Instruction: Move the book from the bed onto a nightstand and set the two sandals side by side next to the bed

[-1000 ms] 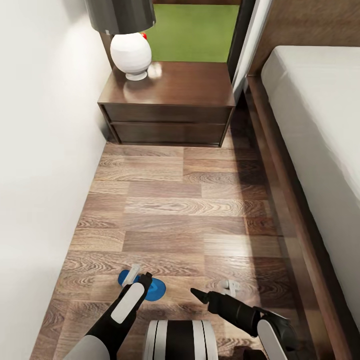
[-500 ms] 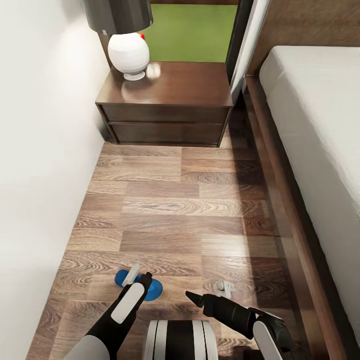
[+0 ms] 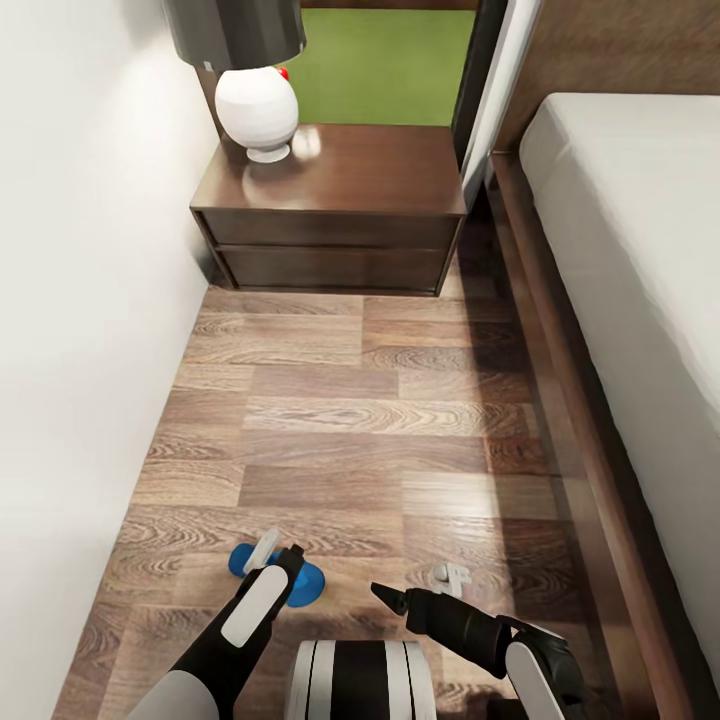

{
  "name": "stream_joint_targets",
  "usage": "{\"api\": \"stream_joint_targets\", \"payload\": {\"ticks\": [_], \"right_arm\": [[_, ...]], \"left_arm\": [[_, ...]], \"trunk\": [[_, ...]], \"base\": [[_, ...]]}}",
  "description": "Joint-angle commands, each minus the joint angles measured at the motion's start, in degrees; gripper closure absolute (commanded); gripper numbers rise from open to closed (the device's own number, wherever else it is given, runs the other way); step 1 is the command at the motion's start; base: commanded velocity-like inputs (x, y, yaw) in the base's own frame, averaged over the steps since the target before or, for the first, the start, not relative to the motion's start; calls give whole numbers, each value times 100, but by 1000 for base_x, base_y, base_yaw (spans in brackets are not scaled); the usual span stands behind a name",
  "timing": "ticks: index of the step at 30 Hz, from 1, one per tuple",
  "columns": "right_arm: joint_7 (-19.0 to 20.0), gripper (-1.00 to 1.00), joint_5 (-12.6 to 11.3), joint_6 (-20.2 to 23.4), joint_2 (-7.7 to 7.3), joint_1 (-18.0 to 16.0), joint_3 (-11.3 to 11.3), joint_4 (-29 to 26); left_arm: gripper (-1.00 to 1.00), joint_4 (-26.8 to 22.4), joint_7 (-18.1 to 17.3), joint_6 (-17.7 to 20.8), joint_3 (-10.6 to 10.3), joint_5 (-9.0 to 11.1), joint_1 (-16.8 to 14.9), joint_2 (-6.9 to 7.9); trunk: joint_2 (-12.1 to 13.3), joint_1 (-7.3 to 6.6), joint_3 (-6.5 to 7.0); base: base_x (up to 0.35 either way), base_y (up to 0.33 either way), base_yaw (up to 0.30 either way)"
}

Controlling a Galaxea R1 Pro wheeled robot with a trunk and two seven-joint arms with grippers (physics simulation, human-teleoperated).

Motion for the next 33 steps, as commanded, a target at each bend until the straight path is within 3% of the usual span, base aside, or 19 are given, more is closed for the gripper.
{"api": "stream_joint_targets", "payload": {"ticks": [1,33], "right_arm": [[9,-100,-1,20,-2,-2,1,2],[9,-100,8,18,-2,-2,24,129]], "left_arm": [[-100,-6,23,-35,-18,47,-3,4],[-100,-6,23,-35,-27,46,-3,0]], "trunk": [[-1,0,-3],[-1,0,-3]], "base": [[32,0,0],[10,0,0]]}}
